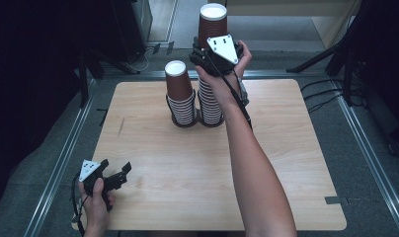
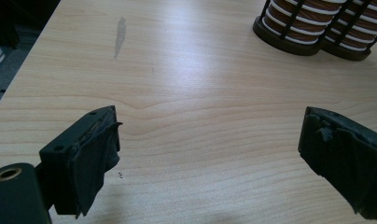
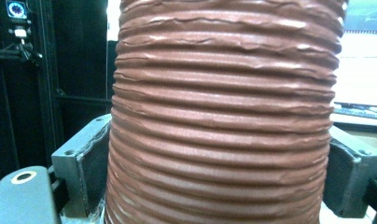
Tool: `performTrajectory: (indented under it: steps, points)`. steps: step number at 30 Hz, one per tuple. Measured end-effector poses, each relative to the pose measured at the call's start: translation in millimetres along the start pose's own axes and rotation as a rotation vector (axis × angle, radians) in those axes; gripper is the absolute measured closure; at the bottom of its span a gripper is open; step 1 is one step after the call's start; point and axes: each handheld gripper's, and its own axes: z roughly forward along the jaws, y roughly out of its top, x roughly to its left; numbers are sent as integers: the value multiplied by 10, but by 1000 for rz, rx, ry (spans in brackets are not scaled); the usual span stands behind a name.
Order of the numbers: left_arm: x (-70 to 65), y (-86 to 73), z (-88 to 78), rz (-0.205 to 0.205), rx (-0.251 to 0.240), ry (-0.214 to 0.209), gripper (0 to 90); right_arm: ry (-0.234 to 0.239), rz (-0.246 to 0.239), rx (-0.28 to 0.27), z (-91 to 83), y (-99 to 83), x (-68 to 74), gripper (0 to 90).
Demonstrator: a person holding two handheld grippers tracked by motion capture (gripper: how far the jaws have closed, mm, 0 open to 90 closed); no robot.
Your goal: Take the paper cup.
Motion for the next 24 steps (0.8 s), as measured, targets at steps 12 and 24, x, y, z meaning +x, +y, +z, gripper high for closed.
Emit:
performTrajectory:
  steps: [12, 24]
  points:
    - [1, 1, 0, -3, 0, 0, 54, -3, -30, -150, -29, 148, 5, 130]
    - [2, 1, -2, -4, 1, 0, 54, -18, -72, -229, -62, 268, 9, 130]
